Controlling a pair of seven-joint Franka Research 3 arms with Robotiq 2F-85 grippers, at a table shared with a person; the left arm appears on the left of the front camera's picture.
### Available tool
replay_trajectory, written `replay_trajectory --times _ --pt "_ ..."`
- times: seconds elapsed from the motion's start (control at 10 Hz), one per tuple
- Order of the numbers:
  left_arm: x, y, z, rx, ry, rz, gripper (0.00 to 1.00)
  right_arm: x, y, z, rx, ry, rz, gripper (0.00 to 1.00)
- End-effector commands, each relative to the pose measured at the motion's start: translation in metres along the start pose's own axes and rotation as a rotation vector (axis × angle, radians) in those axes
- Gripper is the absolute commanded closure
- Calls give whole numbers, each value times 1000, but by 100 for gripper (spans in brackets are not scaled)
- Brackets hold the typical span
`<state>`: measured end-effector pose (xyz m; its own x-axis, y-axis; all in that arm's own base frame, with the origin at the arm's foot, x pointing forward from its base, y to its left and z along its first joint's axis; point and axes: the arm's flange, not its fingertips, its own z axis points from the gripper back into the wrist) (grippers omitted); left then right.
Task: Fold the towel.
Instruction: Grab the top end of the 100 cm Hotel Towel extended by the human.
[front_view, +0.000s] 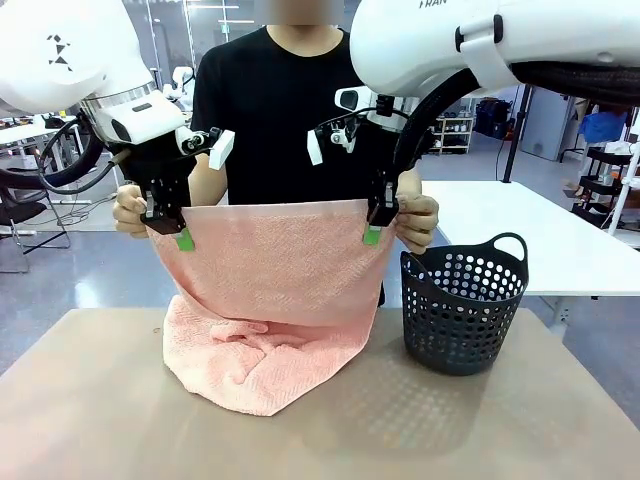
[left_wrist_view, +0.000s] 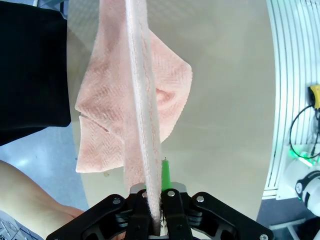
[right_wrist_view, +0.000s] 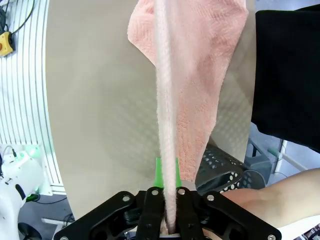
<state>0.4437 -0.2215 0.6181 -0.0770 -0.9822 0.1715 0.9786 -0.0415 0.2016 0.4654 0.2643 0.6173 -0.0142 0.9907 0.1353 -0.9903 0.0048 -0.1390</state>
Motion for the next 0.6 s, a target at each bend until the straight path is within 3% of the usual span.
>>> replay_trajectory --times 0.0,0.5 --pt "-2 -6 -2 16 -3 32 100 1 3 -4 -26 12 -17 100" --pt "-1 0 0 -1 1 9 100 0 0 0 -1 0 0 100"
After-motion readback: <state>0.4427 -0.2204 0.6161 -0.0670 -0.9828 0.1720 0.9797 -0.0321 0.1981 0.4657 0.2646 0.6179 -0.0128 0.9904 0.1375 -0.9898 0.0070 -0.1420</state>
